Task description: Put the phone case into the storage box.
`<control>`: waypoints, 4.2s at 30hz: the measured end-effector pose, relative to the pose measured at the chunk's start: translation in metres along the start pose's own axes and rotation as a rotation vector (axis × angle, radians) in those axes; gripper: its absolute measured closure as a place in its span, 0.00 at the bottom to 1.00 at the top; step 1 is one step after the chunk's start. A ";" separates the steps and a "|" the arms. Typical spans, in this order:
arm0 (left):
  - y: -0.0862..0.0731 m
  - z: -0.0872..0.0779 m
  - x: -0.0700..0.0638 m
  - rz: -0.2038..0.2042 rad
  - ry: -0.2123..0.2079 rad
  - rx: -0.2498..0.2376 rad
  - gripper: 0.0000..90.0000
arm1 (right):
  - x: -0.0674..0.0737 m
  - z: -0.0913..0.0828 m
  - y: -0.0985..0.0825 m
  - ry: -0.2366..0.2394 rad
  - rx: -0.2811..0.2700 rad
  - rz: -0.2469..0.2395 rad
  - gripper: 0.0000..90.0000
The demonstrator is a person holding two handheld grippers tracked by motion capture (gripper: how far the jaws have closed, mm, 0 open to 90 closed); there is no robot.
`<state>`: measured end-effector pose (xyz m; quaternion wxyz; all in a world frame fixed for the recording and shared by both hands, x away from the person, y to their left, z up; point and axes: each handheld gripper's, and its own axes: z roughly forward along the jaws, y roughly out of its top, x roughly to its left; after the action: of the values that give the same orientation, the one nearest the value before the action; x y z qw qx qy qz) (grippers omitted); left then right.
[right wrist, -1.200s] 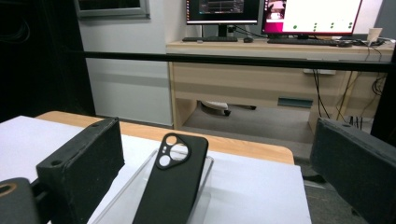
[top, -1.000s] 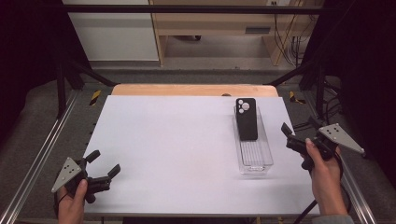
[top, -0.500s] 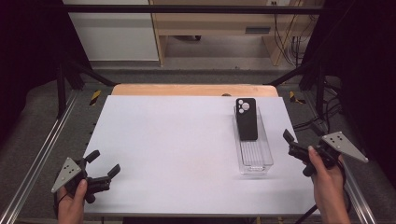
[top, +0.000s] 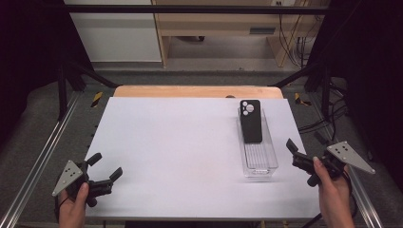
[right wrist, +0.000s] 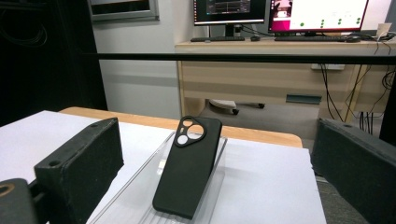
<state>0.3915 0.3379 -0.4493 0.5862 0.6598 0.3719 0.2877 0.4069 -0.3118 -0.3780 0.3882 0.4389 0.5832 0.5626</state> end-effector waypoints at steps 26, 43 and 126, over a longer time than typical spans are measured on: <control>0.000 -0.001 -0.001 0.002 -0.002 -0.004 0.02 | 0.027 -0.006 -0.011 0.081 -0.001 -0.007 0.03; 0.000 -0.001 -0.001 0.005 -0.005 -0.007 0.02 | 0.042 -0.001 -0.010 0.125 -0.003 -0.016 0.03; 0.001 0.001 -0.005 0.026 -0.039 -0.002 0.02 | 0.064 0.007 -0.056 0.212 0.026 -0.041 0.03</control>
<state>0.3895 0.3330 -0.4482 0.5902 0.6695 0.3513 0.2828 0.3894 -0.2483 -0.4317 0.3300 0.3700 0.6371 0.5902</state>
